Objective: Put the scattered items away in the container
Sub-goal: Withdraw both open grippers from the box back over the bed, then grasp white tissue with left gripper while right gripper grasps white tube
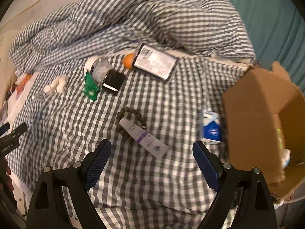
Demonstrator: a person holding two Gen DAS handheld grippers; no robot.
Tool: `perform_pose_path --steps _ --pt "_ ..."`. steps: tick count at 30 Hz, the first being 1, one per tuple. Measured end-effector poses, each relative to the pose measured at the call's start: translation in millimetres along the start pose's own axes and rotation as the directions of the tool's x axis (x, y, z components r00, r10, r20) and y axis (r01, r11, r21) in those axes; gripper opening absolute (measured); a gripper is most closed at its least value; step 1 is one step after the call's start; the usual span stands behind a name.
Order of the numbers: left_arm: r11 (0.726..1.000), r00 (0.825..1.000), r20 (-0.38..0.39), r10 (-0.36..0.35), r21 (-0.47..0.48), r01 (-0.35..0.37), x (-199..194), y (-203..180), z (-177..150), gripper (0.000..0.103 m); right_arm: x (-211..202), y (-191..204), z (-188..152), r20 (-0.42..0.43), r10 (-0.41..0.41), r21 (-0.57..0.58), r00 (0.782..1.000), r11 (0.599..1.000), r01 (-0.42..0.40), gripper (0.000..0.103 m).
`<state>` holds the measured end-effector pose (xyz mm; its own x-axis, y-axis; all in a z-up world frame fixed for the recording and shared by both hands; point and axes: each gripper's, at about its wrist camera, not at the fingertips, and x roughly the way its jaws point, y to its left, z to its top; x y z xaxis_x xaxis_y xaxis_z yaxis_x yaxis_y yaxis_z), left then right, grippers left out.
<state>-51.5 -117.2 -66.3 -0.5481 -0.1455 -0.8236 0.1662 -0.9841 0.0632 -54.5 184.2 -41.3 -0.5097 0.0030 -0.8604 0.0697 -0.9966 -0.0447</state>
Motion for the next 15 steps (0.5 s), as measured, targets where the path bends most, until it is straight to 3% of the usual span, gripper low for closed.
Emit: perform_pose_path --steps 10,15 --pt "0.999 0.999 -0.039 -0.038 0.015 0.038 67.4 -16.2 26.3 0.103 70.1 19.0 -0.5 -0.091 0.01 -0.09 0.996 0.996 -0.018 0.086" --pt "0.999 0.999 -0.032 -0.041 0.009 0.041 97.9 -23.1 52.6 0.103 100.1 13.1 2.6 -0.146 0.011 -0.071 0.989 0.997 -0.022 0.073"
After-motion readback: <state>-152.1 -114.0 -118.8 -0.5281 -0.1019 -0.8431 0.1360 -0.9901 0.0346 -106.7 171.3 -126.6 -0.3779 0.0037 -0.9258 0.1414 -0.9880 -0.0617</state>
